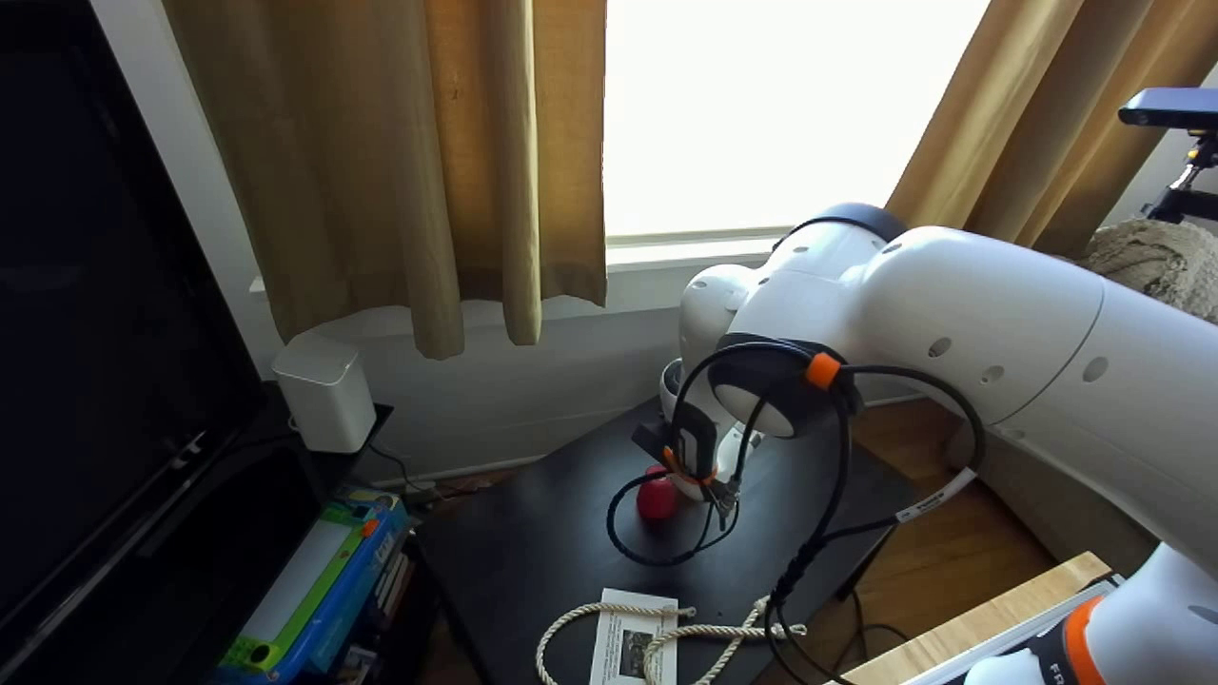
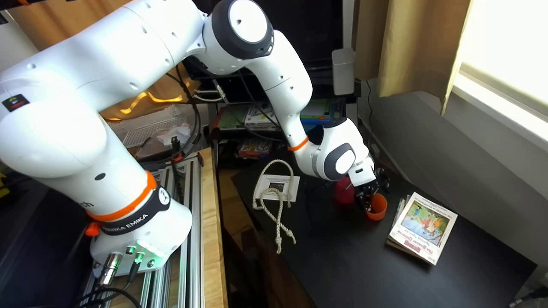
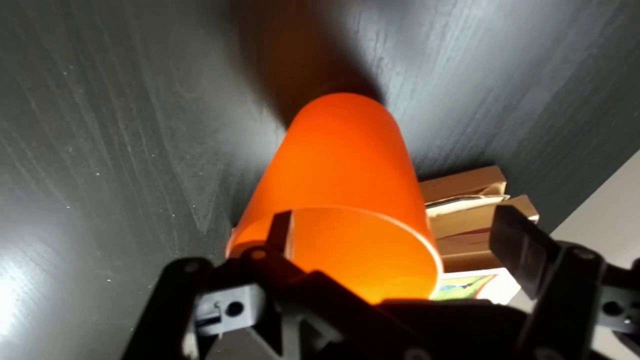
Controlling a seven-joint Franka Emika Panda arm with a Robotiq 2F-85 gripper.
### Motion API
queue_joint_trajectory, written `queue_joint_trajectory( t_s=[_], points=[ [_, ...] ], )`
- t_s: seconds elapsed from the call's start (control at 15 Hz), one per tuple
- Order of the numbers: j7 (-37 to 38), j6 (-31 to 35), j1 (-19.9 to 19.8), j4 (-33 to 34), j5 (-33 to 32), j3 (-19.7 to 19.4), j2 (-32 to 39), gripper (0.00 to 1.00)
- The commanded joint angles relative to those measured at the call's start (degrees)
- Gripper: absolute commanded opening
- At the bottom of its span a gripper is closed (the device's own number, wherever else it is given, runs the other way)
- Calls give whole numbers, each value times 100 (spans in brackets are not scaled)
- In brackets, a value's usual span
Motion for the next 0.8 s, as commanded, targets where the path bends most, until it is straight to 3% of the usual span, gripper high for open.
queue_joint_trajectory(
  t_s=[0.0, 0.73],
  points=[
    [-522, -373, -37, -82, 514, 156, -120, 100],
    [-271, -2034, -11, -11, 510, 175, -378, 100]
  ],
)
